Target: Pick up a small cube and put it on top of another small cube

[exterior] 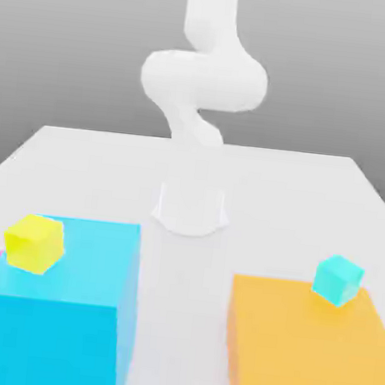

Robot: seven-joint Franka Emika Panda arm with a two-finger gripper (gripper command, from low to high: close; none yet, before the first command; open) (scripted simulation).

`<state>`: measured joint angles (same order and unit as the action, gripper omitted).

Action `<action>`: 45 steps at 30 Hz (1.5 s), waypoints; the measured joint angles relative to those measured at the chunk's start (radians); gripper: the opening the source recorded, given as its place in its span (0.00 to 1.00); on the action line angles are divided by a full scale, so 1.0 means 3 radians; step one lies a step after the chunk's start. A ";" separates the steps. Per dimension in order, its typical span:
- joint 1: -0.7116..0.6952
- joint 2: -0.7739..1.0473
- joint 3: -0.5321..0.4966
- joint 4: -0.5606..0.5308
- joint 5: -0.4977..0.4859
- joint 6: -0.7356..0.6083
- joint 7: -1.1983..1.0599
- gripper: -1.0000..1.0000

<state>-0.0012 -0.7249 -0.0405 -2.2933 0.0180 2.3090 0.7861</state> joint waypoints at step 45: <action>-0.1549 0.3643 -0.0872 -0.0920 0.1450 0.1967 -0.0750 0.00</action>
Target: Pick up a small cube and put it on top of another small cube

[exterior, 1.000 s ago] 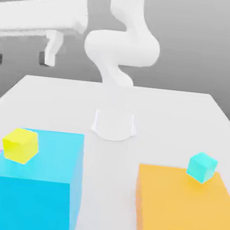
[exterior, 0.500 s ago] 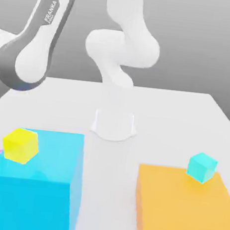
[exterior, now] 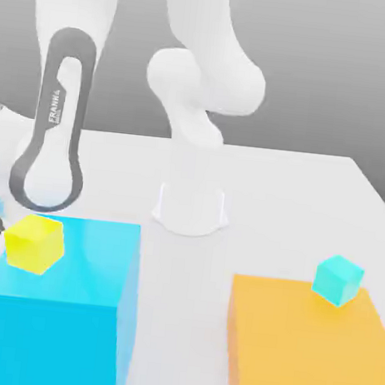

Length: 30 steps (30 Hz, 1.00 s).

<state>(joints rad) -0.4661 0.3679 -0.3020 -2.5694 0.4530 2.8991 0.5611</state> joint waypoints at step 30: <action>0.1320 -0.1522 0.0062 0.1057 -0.1587 -0.2441 0.1961 1.00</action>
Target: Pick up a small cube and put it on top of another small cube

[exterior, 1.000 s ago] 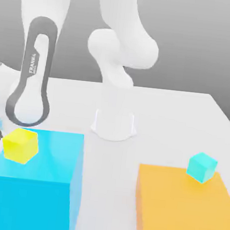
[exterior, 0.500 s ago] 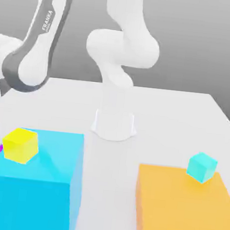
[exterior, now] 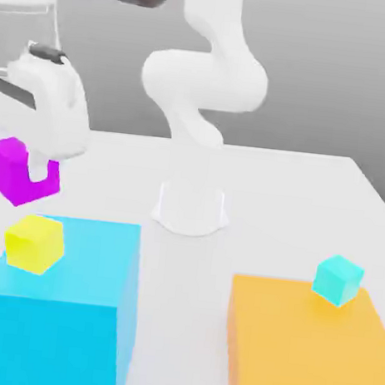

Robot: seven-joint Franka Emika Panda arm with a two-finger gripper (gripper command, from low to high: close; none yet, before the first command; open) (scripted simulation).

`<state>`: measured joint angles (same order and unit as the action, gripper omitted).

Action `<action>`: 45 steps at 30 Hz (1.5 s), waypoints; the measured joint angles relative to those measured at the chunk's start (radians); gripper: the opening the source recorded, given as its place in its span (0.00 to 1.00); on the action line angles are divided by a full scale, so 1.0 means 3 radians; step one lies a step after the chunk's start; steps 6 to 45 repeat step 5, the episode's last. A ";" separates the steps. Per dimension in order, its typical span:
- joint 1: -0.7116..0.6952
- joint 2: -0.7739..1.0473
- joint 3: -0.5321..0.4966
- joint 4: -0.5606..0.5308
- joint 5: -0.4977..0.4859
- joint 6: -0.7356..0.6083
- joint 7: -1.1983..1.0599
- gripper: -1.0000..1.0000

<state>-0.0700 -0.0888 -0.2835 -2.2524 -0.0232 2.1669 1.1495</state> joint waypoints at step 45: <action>0.0000 0.0000 0.0000 0.0000 0.0001 0.0000 -0.0001 1.00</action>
